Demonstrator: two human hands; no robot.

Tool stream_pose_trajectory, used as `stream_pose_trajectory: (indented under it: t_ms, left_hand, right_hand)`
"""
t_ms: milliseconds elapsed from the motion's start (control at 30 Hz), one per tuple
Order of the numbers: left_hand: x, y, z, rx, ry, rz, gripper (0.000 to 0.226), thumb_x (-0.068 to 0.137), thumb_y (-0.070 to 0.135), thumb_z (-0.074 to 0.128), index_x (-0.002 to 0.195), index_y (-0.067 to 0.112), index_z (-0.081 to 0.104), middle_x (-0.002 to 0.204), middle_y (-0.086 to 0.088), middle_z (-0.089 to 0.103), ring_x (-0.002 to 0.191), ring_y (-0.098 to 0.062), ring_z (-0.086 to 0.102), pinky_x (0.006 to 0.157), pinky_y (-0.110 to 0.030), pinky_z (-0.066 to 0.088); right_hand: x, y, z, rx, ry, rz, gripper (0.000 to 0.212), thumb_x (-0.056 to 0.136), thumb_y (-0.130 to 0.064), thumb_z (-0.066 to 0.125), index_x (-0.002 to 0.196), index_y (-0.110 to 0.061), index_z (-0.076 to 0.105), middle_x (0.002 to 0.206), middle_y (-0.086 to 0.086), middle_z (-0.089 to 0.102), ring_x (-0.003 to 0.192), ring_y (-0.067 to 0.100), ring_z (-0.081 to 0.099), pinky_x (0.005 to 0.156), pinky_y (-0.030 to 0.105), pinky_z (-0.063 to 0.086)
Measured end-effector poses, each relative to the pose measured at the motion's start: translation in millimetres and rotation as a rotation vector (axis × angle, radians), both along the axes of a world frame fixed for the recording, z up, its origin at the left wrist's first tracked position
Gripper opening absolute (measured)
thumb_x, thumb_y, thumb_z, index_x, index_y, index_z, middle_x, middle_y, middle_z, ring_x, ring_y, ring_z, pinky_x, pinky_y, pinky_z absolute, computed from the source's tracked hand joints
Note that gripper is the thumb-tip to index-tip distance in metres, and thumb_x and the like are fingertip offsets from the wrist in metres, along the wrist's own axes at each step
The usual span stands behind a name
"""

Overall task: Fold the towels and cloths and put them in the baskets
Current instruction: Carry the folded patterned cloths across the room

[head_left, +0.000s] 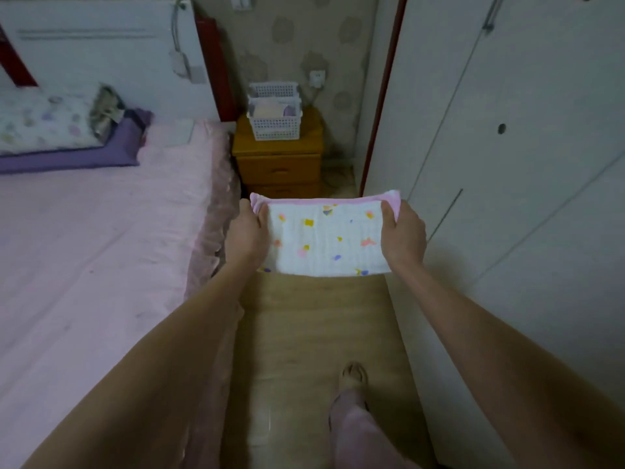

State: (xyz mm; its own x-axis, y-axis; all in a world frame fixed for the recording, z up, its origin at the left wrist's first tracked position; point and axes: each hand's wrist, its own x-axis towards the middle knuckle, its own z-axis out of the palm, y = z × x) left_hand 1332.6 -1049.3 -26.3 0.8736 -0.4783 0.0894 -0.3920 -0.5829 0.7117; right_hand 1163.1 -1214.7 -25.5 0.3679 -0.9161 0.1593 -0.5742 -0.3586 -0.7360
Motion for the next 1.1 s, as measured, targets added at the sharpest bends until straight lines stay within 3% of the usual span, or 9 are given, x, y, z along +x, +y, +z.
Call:
stream_pose_trajectory:
  t_ms: [100, 300, 533, 700, 867, 1000, 1100]
  left_hand:
    - [62.8, -58.1, -7.7, 0.012, 0.021, 0.066, 0.042, 0.101, 0.037, 0.033, 0.128, 0.006, 0.044, 0.128, -0.020, 0.056, 0.113, -0.040, 0.054, 0.086, -0.043, 0.043]
    - [181.6, -166.4, 1.5, 0.027, 0.052, 0.220, 0.045, 0.101, 0.038, 0.032, 0.131, 0.006, 0.043, 0.127, -0.019, 0.057, 0.113, -0.039, 0.054, 0.089, -0.044, 0.043]
    - [360.3, -271.2, -28.0, -0.025, 0.136, 0.260, 0.039, 0.099, 0.036, 0.038, 0.115, 0.003, 0.051, 0.117, -0.020, 0.059, 0.108, -0.037, 0.055, 0.089, -0.041, 0.044]
    - [491.7, -334.8, -33.1, -0.023, 0.215, 0.193, 0.036, 0.099, 0.033, 0.039, 0.115, 0.003, 0.050, 0.112, -0.016, 0.060, 0.103, -0.032, 0.056, 0.084, -0.034, 0.042]
    - [601.5, -402.9, -35.3, -0.018, 0.229, 0.170, 0.035, 0.099, 0.032, 0.042, 0.112, 0.001, 0.050, 0.111, -0.018, 0.060, 0.104, -0.035, 0.056, 0.089, -0.042, 0.046]
    - [669.3, -463.6, -42.1, -0.093, 0.230, 0.141, 0.016, 0.099, 0.020, 0.043, 0.110, 0.010, 0.039, 0.100, -0.015, 0.060, 0.094, -0.034, 0.058, 0.079, -0.044, 0.049]
    - [723.1, -508.4, -56.6, -0.053, 0.194, 0.074, 0.007, 0.099, 0.012, 0.039, 0.098, 0.017, 0.035, 0.084, -0.003, 0.055, 0.080, -0.028, 0.056, 0.064, -0.035, 0.042]
  right_hand:
    - [68.3, -68.4, -2.8, 0.007, 0.001, 0.077, 0.038, 0.102, -0.036, 0.036, 0.115, -0.008, 0.058, 0.107, 0.012, 0.065, 0.098, 0.029, 0.060, 0.074, 0.031, 0.044]
    - [214.6, -187.6, 4.1, 0.027, 0.042, 0.187, 0.040, 0.102, -0.037, 0.035, 0.115, -0.005, 0.056, 0.108, 0.014, 0.063, 0.099, 0.031, 0.059, 0.073, 0.031, 0.042]
    - [404.9, -286.3, -27.2, 0.133, 0.109, 0.292, 0.042, 0.100, -0.045, 0.036, 0.113, -0.010, 0.055, 0.111, 0.013, 0.062, 0.100, 0.032, 0.059, 0.080, 0.038, 0.048]
    - [533.8, -351.9, -29.0, 0.231, 0.070, 0.251, 0.033, 0.099, -0.029, 0.047, 0.118, -0.002, 0.052, 0.115, 0.020, 0.060, 0.107, 0.037, 0.056, 0.086, 0.042, 0.047]
    - [631.5, -408.9, -26.8, 0.318, 0.024, 0.212, 0.024, 0.096, -0.008, 0.049, 0.116, -0.001, 0.039, 0.111, 0.018, 0.057, 0.100, 0.033, 0.059, 0.071, 0.032, 0.043]
    - [707.6, -470.1, -46.3, 0.260, 0.086, 0.246, 0.019, 0.095, -0.002, 0.046, 0.112, -0.001, 0.040, 0.104, 0.019, 0.059, 0.094, 0.032, 0.059, 0.068, 0.030, 0.038]
    - [767.0, -519.2, -73.1, 0.168, 0.105, 0.316, 0.018, 0.090, 0.005, 0.045, 0.095, -0.012, 0.047, 0.097, 0.012, 0.060, 0.090, 0.025, 0.057, 0.067, 0.026, 0.035]
